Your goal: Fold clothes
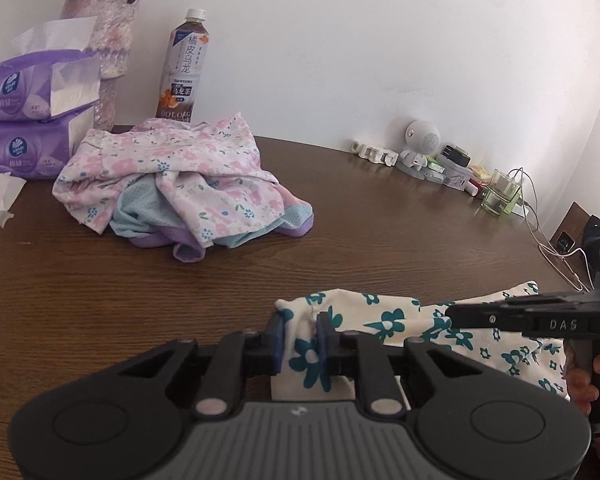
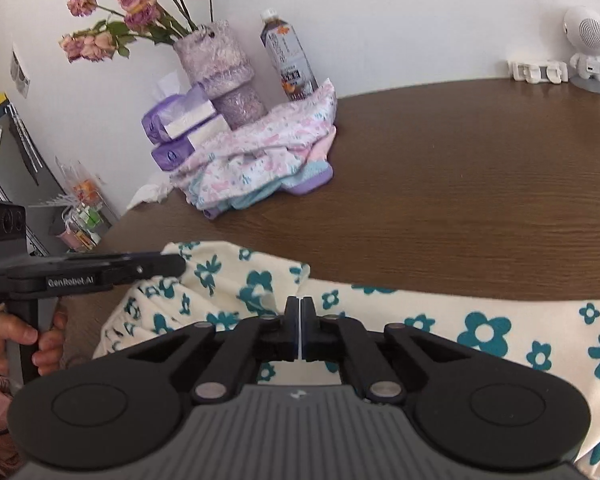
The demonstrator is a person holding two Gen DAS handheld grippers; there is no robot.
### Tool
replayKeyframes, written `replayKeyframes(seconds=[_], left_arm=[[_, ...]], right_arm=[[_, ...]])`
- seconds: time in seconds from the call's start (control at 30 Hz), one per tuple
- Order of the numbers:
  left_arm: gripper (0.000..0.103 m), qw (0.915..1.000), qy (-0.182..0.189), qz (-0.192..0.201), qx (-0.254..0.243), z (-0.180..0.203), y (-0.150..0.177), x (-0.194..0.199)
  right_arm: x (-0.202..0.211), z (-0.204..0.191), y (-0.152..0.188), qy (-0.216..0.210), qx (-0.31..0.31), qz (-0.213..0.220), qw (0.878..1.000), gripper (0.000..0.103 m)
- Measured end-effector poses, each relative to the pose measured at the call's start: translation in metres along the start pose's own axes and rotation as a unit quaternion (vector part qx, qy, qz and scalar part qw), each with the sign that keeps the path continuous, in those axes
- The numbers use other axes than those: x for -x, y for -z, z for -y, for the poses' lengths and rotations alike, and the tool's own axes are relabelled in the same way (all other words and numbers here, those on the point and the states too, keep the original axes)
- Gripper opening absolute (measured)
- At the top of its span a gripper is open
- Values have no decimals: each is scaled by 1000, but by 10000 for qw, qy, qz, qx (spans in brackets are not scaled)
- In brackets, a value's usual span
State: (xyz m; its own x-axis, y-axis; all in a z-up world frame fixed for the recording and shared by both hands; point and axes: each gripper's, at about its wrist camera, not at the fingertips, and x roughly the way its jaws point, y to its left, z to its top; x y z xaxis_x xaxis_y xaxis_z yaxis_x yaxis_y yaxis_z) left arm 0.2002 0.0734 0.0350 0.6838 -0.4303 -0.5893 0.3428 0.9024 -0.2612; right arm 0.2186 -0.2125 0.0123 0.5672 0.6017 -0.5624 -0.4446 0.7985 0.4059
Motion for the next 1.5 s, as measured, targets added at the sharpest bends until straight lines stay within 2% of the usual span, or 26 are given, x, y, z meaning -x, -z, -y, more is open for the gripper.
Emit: replayKeyframes(seconds=[0.03,0.07,0.13,0.23,0.3,0.37,0.4,0.53,0.6,0.63,0.8,0.87,0.97,1.07,1.17,1.3,1.5], left_arm=[[16,10000,-2,12,-11,1,0,0],[16,10000,2,21,-12,1,0,1],[17,10000,9,39,-15,1,0,1],[21,10000,4,67,9,0,0,4],[27,9999,-2,105,48,-1,-1,6],[35,9998,-83,190,50,-1,-2,11],[36,9996,-129,256,29,0,-2,14],[32,9983,-300,426,-258,11,-2,19],[14,9980,-368,335,-392,16,1,15],[9,9978,-398,283,-450,18,2,13],[9,9972,-499,25,-557,18,11,1],[9,9973,-514,-1,-530,16,12,0],[13,9967,-582,184,-540,19,11,5],[17,9945,-455,498,-804,32,9,12],[17,9931,-486,308,-1024,39,12,2],[19,9941,-563,62,-927,33,15,-12],[19,9910,-792,157,-1068,37,19,-9]], right_arm=[[2,0,-4,-17,-34,107,9999,12],[3,0,-9,-35,-67,213,9997,26],[-4,-1,-17,-83,-112,261,9996,46],[-30,0,-22,-18,-154,-23,9999,47],[-45,3,-21,-103,-268,-199,9994,43],[-48,3,-18,-341,-349,-258,9985,5],[-46,1,-16,-416,-341,-234,9983,3],[-24,-9,-15,-732,-242,-73,9970,3],[-11,-13,-14,-908,-222,-24,9956,3],[-8,-13,-13,-908,-249,-58,9955,3],[-13,2,-1,-404,-336,-315,9981,3],[-19,2,4,-256,-180,-302,9991,2],[-19,-11,6,-40,328,-151,9993,3],[-23,-17,5,110,570,-103,9983,3],[-28,-16,4,187,628,-86,9978,2],[-30,-16,2,198,590,-39,9981,3],[-31,-13,0,121,448,16,9989,4]])
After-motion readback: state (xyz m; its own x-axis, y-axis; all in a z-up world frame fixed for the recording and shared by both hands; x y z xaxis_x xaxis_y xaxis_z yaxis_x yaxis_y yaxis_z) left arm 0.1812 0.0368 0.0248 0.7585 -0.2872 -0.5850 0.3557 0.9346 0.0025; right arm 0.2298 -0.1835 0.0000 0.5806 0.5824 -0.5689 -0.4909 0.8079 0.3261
